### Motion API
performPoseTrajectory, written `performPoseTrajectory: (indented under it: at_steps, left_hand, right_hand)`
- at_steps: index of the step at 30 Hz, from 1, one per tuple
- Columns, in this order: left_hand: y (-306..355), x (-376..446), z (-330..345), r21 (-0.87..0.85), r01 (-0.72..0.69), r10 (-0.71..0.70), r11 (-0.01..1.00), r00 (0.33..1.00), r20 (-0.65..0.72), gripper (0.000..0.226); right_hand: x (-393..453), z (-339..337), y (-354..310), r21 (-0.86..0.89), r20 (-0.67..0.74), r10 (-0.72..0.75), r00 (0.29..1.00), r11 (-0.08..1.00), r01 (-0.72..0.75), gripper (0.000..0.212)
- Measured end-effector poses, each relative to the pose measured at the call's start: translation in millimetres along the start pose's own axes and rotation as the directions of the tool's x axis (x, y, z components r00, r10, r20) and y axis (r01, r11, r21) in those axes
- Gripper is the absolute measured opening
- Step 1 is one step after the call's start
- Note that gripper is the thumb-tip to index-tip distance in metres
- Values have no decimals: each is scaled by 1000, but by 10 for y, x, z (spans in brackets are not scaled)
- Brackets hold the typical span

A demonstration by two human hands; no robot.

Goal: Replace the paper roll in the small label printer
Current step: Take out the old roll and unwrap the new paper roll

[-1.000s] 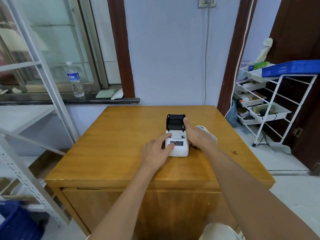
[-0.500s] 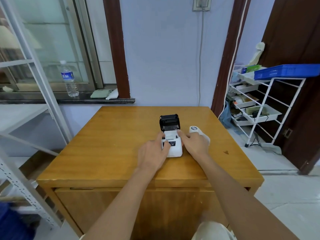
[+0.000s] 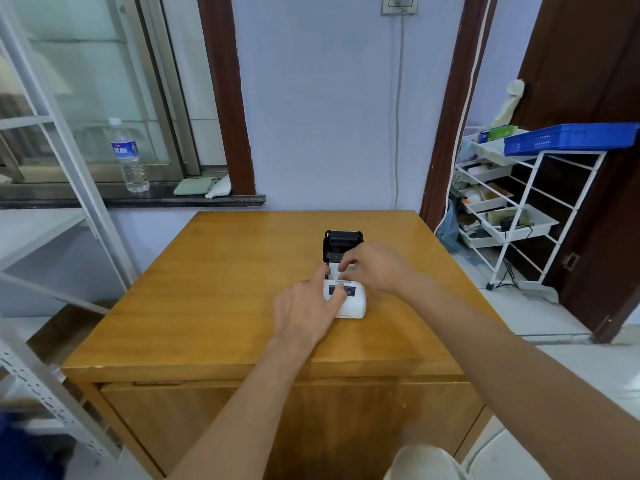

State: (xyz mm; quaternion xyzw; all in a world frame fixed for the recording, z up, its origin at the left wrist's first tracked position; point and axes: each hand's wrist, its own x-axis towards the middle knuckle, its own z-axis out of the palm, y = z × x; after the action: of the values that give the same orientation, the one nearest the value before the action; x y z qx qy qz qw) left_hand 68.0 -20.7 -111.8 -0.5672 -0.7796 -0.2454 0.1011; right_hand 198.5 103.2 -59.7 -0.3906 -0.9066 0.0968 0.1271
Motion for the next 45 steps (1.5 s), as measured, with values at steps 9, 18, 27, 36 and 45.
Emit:
performPoseTrajectory:
  at_steps: [9,18,27,36,45]
  left_hand:
    - [18,-26,-34,16,-27,28,1000,999,-39,39]
    - [46,-47,-76,34,-36,37,999,999,-29,41]
    - [58,-64,-51,0,-31,31,1000,999,-13,45]
    - [82,-91,-80,40,-27,29,999,999,-28,40]
    - [40,-64,-51,44,-52,53,998,998,-24,42]
  right_hand:
    - [202,-118,-298,-522,172,-14,985,846,103,14]
    - [-234,-269,36,169,-168,143,975,979,-114,18]
    - [-756,187,519,443,-118,436,892,827,-346,26]
    - [-720,376,479,120,-268,367,891,930,-347,20]
    - [-856,299,353,383,-344,359,867,897,-220,23]
